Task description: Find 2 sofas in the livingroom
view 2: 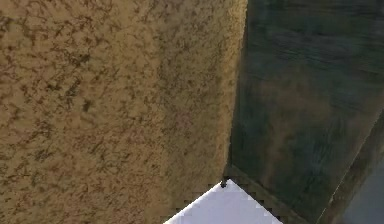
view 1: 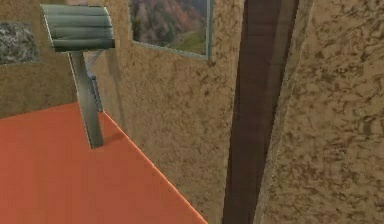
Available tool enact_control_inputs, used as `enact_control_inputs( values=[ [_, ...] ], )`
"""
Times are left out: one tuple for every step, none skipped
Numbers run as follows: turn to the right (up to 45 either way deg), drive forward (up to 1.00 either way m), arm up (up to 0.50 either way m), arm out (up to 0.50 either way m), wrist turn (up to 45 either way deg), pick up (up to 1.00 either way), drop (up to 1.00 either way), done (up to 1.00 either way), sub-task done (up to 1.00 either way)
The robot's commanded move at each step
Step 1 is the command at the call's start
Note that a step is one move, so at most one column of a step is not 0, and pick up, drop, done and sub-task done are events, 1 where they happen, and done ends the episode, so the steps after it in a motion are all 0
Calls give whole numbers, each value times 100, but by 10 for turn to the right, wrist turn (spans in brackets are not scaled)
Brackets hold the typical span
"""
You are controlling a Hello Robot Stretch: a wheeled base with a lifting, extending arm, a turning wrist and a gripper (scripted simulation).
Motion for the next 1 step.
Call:
enact_control_inputs(
  values=[
    [-360, 0, 0, 0, 0, 0, 0, 0, 0]
  ],
)
